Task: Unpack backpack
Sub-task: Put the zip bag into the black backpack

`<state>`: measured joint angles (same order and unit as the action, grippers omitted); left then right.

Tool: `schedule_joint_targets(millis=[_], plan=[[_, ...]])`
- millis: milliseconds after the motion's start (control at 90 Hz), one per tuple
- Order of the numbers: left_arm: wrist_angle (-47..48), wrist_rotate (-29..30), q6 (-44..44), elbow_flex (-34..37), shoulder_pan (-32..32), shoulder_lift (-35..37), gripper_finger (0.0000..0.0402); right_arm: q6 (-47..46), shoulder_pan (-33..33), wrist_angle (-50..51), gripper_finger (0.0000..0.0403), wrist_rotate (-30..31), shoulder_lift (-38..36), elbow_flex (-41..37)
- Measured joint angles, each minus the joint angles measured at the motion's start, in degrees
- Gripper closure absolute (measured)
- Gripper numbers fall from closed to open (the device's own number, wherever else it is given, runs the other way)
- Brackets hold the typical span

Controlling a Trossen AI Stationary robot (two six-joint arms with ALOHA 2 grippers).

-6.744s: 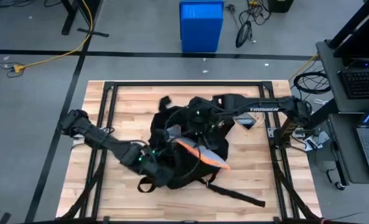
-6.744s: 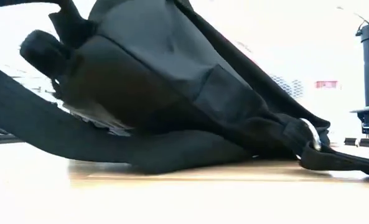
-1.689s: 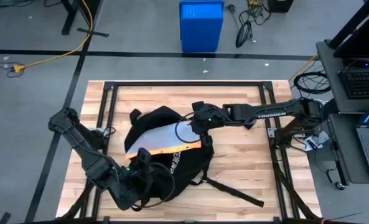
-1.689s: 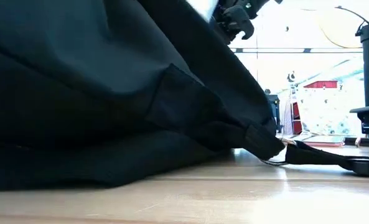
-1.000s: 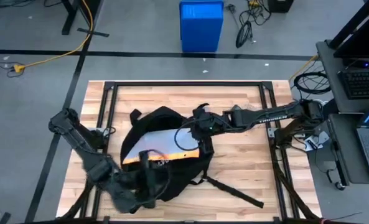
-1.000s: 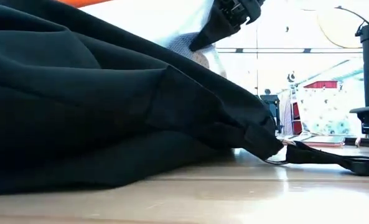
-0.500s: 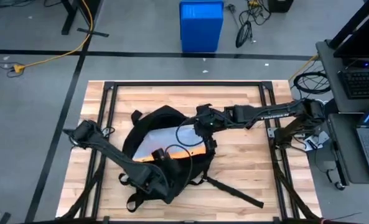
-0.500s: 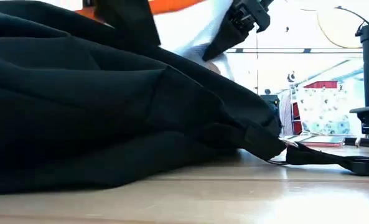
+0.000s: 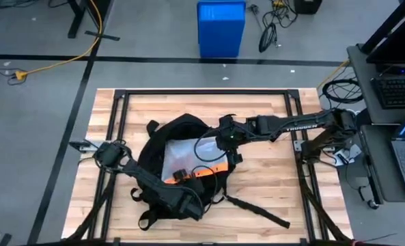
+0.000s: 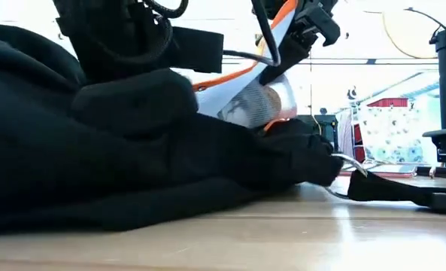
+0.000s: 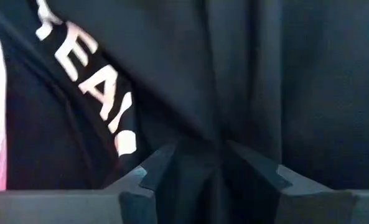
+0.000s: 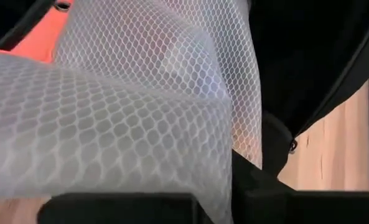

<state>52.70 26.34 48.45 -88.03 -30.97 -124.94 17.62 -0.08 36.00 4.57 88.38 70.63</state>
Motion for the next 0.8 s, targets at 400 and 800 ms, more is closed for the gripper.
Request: schedule_joint_targets(millis=[400,800], plan=[[5.38,-5.06,-14.41,0.48,-9.12,9.68,0.0398,-9.65,6.22,6.33,0.0399,-9.53,0.00,0.00],[8.27,2.52,-20.57,0.46,-21.55,23.04,0.0401,-15.51,15.22,1.49,0.0399,-10.59,0.02,3.43]])
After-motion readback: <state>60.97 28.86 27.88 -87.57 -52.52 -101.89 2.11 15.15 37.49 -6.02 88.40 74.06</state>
